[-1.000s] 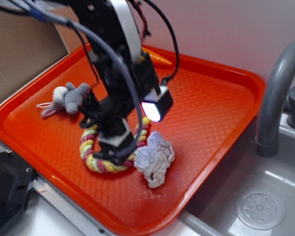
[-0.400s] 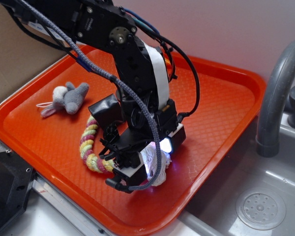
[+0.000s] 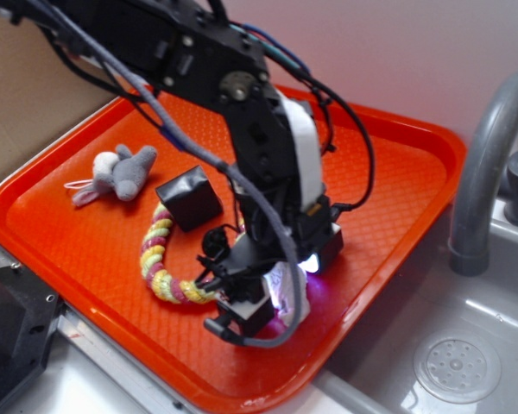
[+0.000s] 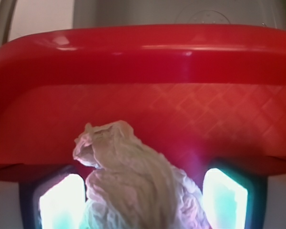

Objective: Grab the white paper.

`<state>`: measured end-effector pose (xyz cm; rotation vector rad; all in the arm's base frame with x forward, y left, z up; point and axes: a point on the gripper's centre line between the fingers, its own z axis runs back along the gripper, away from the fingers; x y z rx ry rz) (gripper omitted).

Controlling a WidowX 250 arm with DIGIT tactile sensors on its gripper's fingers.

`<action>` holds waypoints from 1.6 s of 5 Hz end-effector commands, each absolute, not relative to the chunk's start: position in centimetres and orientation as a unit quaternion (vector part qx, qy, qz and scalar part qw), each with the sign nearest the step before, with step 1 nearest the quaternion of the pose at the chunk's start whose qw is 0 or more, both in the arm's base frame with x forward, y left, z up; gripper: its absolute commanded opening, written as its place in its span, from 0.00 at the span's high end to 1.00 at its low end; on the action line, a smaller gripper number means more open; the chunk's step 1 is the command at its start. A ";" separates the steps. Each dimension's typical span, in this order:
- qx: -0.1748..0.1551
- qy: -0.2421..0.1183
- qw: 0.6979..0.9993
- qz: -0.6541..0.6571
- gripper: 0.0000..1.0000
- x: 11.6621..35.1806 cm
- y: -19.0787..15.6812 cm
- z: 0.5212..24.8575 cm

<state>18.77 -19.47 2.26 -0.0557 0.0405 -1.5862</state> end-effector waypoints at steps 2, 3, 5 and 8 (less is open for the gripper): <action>0.042 -0.014 0.741 -0.670 1.00 19.6 -16.1 6.4; 0.095 -0.038 0.814 -0.571 1.00 21.3 -12.7 11.5; 0.153 -0.020 0.924 -0.349 1.00 21.0 -7.4 19.3; 0.105 -0.013 0.994 -0.014 1.00 19.7 -5.1 22.9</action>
